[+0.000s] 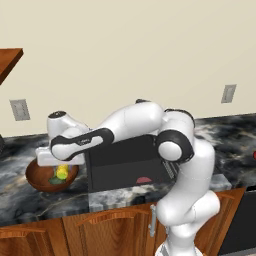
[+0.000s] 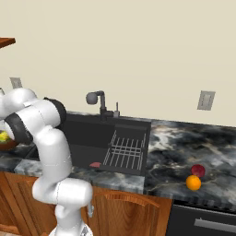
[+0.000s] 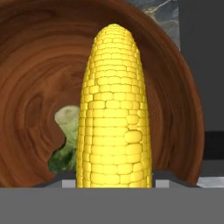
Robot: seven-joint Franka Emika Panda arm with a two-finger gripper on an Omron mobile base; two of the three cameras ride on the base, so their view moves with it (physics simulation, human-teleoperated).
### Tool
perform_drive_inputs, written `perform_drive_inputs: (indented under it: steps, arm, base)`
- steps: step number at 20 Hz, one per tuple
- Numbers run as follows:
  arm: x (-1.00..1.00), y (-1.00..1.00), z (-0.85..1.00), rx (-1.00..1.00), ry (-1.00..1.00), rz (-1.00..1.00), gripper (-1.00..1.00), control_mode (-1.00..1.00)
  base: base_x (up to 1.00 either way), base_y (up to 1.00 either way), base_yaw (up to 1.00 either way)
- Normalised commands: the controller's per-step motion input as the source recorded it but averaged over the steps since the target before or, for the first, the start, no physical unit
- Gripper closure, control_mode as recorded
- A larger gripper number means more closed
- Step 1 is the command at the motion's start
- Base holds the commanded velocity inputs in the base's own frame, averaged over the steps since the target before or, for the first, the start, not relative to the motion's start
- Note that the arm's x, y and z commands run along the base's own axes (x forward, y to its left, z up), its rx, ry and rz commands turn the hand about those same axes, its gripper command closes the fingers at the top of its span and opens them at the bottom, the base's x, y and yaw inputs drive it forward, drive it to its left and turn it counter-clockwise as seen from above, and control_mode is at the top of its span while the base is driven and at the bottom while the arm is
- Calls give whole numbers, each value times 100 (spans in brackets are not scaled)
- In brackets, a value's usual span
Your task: There is a mixed pile of frozen fruits and vegetables on the counter. Locate all the frozen vegetables and place the items in a bowl on the counter. Take all the frozen fruits and defrost them in a running sink.
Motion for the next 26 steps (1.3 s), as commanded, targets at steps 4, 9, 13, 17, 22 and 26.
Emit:
perform_drive_inputs:
  steps: [4, 9, 13, 17, 22, 26]
  arm:
    - [0, 13, 0, -3, 7, 0, -100, -100]
    - [0, 18, 15, -10, 7, 0, -100, -100]
    - [-1, 4, 33, -12, 5, 0, -100, -100]
    - [-12, -19, 25, -9, 0, -2, -100, -100]
    - [-17, -49, 10, -2, -1, -4, -100, -100]
    - [-13, -69, 10, 1, -4, -7, -100, -100]
  base:
    - [0, 0, 0]
    - [0, 0, 0]
    - [0, 0, 0]
    - [0, 0, 0]
    - [0, 0, 0]
    - [0, 0, 0]
